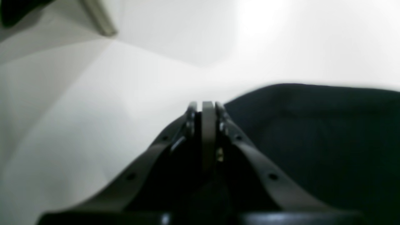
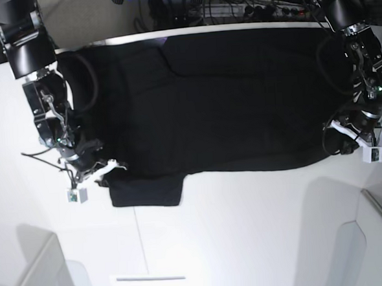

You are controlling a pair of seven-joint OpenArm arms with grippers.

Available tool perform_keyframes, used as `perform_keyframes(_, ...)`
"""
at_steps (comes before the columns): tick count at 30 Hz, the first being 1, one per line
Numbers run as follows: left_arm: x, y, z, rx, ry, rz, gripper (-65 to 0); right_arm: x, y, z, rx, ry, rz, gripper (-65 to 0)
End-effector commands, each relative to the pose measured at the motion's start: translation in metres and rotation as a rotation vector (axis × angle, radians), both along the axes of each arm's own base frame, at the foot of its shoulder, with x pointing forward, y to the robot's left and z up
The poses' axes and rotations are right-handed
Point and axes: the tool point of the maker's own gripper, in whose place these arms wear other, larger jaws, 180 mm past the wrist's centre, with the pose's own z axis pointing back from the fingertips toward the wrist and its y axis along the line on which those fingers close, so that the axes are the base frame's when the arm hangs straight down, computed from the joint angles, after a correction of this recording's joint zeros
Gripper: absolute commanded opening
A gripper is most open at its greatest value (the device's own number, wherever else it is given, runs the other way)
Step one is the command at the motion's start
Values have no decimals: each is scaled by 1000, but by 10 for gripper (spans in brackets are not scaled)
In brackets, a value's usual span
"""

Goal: Fold the T-shirt properly
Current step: 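Fold the hem up over the body toward the collar with both grippers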

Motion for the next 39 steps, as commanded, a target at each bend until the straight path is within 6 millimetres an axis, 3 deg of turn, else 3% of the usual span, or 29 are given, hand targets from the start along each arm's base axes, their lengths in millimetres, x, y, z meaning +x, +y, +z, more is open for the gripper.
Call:
perform_keyframes(1, 4, 18, 25, 40, -56, 36, -650, 11, -1, 20, 0, -59, 4, -650)
perform_keyframes(6, -9, 22, 35, 56, -50, 63, -650, 2, 0, 22, -1, -53, 18, -650)
perform_keyframes(14, -24, 15, 42, 107, -49, 35, -650, -20, -17, 35, 39, -44, -50, -650)
perform_keyframes(20, -34, 8, 47, 137, -47, 14, -650, -37, -19, 54, 58, -87, -57, -650)
perform_keyframes(27, -45, 25, 59, 164, -40, 67, -650, -59, -26, 58, 58, -92, -72, -650)
perform_keyframes(30, -45, 20, 67, 195, -51, 29, -650, -66, -29, 60, 58, -96, -80, -650)
perform_keyframes(39, -67, 18, 45, 208, 51, -4, -650, -93, -38, 70, 55, -73, -96, -650)
